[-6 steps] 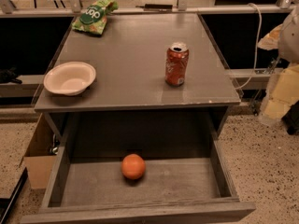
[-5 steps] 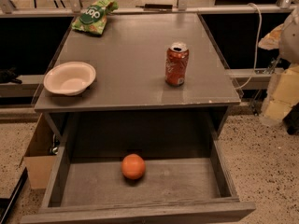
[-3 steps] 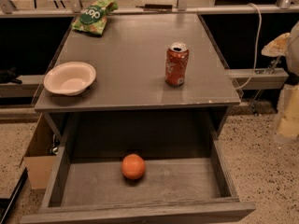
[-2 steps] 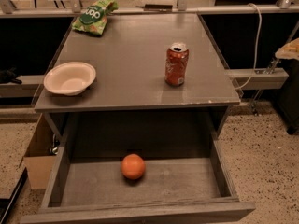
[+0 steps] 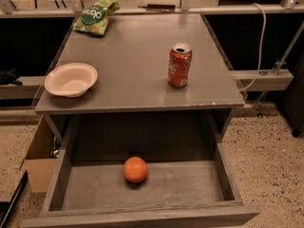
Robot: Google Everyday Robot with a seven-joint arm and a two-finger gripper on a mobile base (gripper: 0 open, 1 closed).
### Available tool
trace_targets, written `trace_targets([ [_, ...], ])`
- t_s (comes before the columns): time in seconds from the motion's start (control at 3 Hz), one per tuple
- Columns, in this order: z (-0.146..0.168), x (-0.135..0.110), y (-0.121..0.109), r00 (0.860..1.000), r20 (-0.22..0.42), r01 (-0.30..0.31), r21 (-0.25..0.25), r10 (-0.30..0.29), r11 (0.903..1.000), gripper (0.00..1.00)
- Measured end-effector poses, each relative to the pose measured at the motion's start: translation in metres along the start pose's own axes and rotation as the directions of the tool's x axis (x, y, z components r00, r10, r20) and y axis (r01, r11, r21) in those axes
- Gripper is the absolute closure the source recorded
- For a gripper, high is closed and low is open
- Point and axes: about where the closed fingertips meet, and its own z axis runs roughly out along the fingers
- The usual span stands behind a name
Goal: Pick orange from top drawer and place on counter
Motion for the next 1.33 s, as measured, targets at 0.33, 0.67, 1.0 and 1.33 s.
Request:
trace_targets([
  [0.33,-0.0134,-0.0437,-0.0097,0.993,0.011,0.116,0.054,-0.116,0.9918,0.00],
  [0.67,-0.0134,-0.0437,-0.0097,0.993,0.011,0.116,0.054,-0.116,0.9918,0.00],
  [1.0,-0.0134,-0.0437,-0.0097,0.993,0.011,0.116,0.054,-0.116,0.9918,0.00],
  [1.33,-0.0134,-0.0437,-0.0097,0.993,0.011,0.116,0.054,-0.116,0.9918,0.00],
])
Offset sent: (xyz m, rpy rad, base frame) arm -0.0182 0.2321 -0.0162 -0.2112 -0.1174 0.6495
